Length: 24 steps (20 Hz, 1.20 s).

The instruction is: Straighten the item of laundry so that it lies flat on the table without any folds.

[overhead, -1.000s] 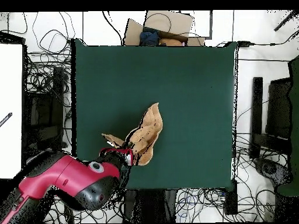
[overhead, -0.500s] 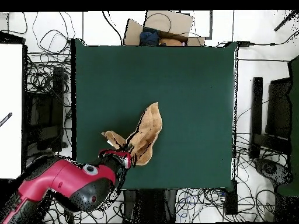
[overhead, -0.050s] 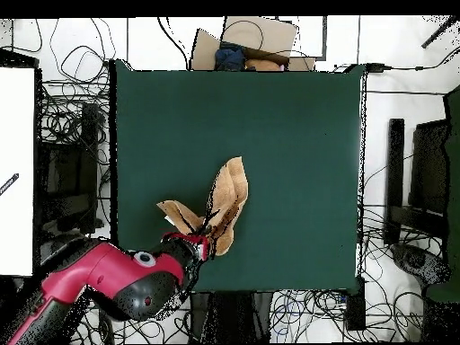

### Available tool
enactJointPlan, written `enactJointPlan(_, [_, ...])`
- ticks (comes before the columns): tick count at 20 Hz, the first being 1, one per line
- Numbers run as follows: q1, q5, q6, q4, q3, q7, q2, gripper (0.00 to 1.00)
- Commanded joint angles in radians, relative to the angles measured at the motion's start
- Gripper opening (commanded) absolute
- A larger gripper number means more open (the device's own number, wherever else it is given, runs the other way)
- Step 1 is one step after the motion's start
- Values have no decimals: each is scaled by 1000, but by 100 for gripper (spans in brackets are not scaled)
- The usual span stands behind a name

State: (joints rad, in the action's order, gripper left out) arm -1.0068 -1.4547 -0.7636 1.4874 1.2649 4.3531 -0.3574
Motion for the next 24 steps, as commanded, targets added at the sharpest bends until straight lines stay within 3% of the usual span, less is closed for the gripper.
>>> enactJointPlan(1, [2,100,-47,-48,15,368,-183,0])
enactJointPlan(5, [23,215,-122,-36,134,383,-317,0])
enactJointPlan(12, [77,343,-196,-19,292,406,-509,0])
enactJointPlan(24, [171,455,-302,20,490,433,-668,0])
